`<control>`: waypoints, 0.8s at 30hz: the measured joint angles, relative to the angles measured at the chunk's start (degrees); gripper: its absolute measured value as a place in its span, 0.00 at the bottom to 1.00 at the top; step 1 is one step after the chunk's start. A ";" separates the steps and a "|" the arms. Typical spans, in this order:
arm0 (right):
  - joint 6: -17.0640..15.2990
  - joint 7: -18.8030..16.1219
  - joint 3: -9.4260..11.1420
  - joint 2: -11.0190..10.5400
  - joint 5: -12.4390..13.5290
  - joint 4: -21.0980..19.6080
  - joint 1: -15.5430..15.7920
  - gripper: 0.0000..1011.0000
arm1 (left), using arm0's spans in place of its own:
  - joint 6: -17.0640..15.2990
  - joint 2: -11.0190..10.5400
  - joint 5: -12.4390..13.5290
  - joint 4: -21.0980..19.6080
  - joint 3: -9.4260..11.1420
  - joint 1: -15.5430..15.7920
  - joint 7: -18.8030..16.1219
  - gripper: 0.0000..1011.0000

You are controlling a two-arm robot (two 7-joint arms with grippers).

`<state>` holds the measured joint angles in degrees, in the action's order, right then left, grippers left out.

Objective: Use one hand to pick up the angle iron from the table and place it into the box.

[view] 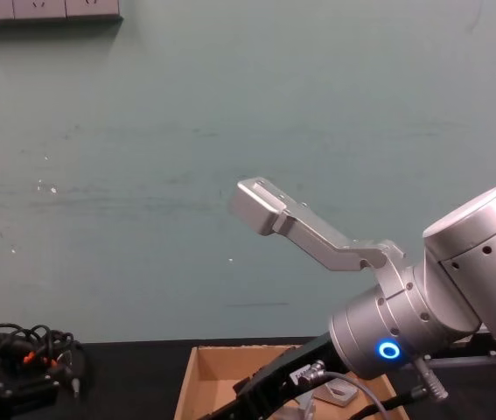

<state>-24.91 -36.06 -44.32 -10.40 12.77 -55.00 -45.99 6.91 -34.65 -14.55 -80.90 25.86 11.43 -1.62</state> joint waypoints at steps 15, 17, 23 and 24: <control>2.98 -0.46 2.66 -1.29 1.49 -3.36 2.34 0.99 | 0.00 0.00 0.00 0.00 0.00 0.00 0.00 0.99; 4.37 -0.58 3.61 -1.89 2.28 -4.73 3.30 0.99 | 0.00 0.00 0.00 0.00 0.00 0.00 0.00 0.99; 11.41 -0.59 7.11 -5.22 5.30 -11.55 8.38 0.99 | 0.00 0.00 0.00 0.00 0.00 0.00 0.00 0.99; 12.39 -0.48 7.50 -5.73 5.57 -12.44 9.08 0.99 | 0.00 0.00 0.00 0.00 0.00 0.00 0.00 0.99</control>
<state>-12.51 -36.54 -36.82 -16.13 18.34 -67.44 -36.91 6.91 -34.65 -14.55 -80.90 25.86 11.43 -1.62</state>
